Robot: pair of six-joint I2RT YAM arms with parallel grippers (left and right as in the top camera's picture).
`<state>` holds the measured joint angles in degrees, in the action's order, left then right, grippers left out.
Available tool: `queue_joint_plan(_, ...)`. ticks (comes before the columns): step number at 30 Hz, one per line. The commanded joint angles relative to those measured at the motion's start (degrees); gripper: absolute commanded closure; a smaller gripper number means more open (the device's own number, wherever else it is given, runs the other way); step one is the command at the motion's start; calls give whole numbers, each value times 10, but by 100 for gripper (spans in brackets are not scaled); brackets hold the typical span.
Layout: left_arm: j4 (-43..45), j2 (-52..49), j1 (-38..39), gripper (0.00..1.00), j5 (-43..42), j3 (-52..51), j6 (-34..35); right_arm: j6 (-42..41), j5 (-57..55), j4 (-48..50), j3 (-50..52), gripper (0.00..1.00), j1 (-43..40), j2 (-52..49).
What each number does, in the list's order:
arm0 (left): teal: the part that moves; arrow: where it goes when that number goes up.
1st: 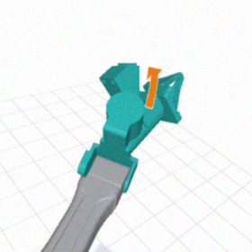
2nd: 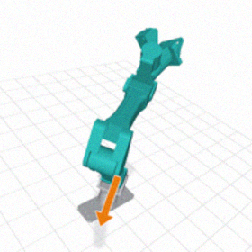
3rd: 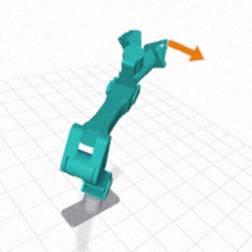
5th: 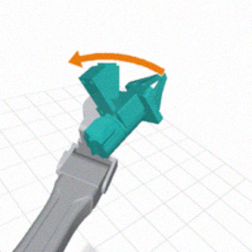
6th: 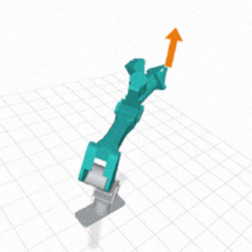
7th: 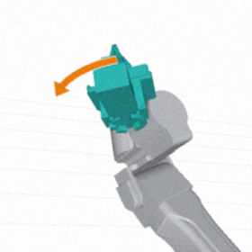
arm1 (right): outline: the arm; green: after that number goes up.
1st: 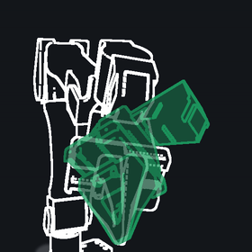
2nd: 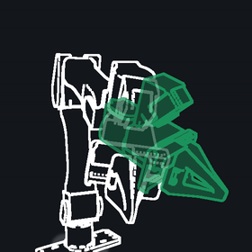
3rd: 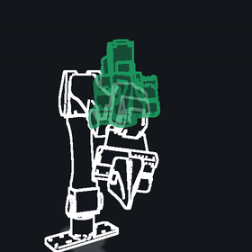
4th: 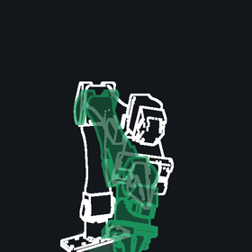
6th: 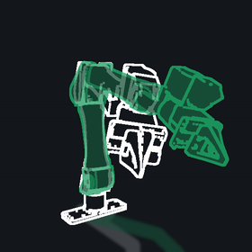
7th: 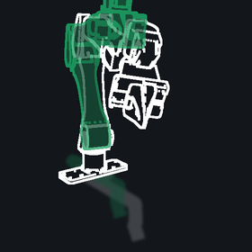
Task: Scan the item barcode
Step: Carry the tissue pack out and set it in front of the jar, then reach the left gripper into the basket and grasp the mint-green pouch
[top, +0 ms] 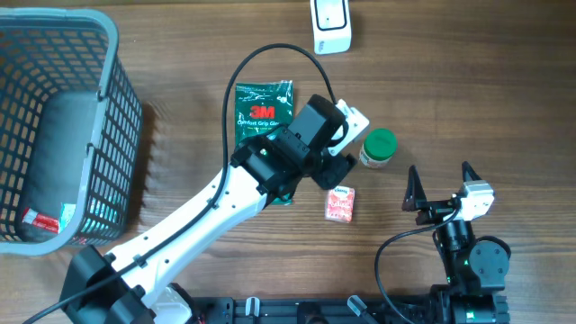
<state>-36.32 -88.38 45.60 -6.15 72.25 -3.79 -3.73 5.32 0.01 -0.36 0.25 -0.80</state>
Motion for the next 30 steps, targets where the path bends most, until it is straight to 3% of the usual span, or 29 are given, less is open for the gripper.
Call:
queue_joint_plan(1,-16,-20,-1,42,-29,0,2,6,-3,2,1,0,2,0)
queue_joint_plan(5,-17,-33,0,42,-39,0,2,6,-3,2,1,0,2,0)
queue_joint_plan(9,-10,-17,-1,32,-36,5,1,6,-3,2,1,0,2,0)
queue_joint_plan(12,-10,17,-4,26,13,17,1,6,-3,2,1,0,2,0)
queue_joint_plan(14,-10,49,-8,13,75,21,1,6,-3,2,1,0,2,0)
queue_joint_plan(15,-9,63,-10,0,98,21,1,6,-3,2,1,0,2,0)
queue_joint_plan(19,-3,136,-37,0,220,21,1,6,-3,2,0,0,2,0)
queue_joint_plan(23,13,201,-103,0,270,21,6,6,-3,2,0,0,2,0)
queue_joint_plan(30,57,288,-316,0,270,21,152,6,-3,2,1,0,2,0)
